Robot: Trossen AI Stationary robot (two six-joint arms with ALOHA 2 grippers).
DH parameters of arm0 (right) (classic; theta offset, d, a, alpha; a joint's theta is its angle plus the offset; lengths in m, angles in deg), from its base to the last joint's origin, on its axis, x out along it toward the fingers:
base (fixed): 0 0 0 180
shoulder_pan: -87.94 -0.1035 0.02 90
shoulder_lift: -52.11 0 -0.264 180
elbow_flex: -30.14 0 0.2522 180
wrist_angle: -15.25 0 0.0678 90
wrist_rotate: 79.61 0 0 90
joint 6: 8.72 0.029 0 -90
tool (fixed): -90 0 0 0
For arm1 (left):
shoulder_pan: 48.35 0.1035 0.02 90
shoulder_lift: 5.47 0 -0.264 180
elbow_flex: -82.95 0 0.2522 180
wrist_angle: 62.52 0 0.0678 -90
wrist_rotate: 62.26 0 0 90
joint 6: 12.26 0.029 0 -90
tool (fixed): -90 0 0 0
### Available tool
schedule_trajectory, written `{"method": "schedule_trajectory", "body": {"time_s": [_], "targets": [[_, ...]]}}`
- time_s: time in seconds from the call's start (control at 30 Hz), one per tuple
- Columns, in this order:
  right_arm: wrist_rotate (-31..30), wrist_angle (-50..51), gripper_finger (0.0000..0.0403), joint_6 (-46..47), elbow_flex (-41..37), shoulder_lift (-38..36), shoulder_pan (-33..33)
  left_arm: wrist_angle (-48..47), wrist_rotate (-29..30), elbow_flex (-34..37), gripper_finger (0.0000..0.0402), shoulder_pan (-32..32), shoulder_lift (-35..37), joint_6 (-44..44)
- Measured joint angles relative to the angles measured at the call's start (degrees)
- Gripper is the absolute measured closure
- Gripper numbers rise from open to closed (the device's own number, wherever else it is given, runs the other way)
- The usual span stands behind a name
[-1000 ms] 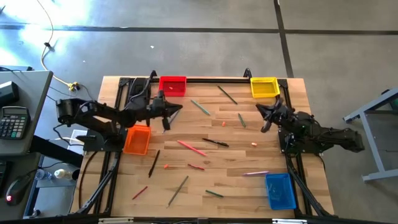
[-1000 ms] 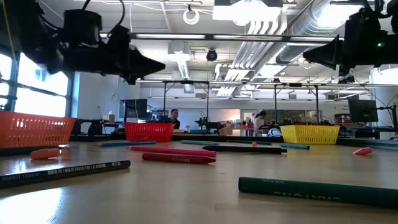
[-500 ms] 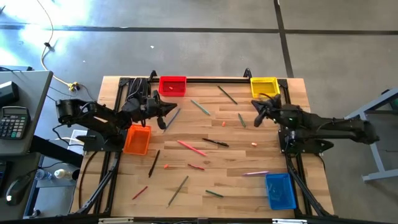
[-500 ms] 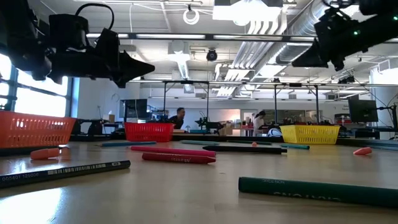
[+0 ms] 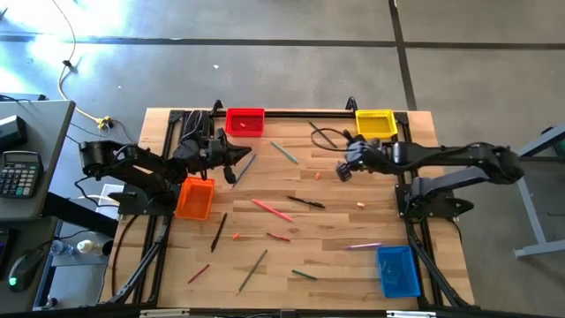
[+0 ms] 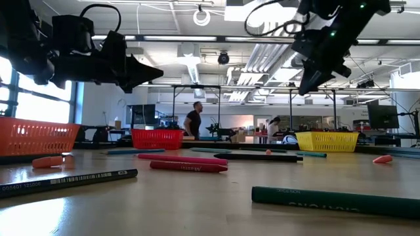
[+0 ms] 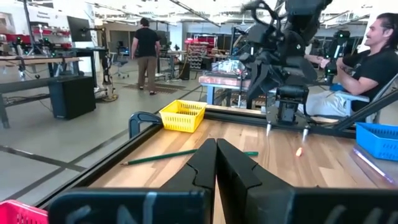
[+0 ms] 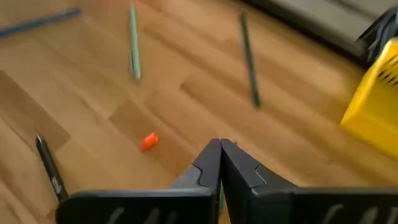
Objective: Sort crayons/erasers/pens/pencils in bins
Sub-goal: Put the green crayon into the blue basket
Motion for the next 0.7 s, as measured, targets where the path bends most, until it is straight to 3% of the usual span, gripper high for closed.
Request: {"method": "schedule_trajectory", "body": {"time_s": [0.27, 0.5, 0.7], "targets": [[7.6, 2.6, 0.0402, 5.2, 1.3, 8.4, 2.8, 0.0, 0.0, 0.0, 0.0401, 0.0, 0.0, -0.4], [10.8, 2.8, 0.0399, 6.1, 1.3, 14.5, 6.4, -0.2, 0.0, 0.0, 0.0401, 0.0, 0.0, -0.6], [15.8, 1.6, 0.0358, 7.6, 1.3, 19.1, 9.7, -0.5, 0.4, 0.0, 0.0401, 0.0, 0.0, -0.7]]}}
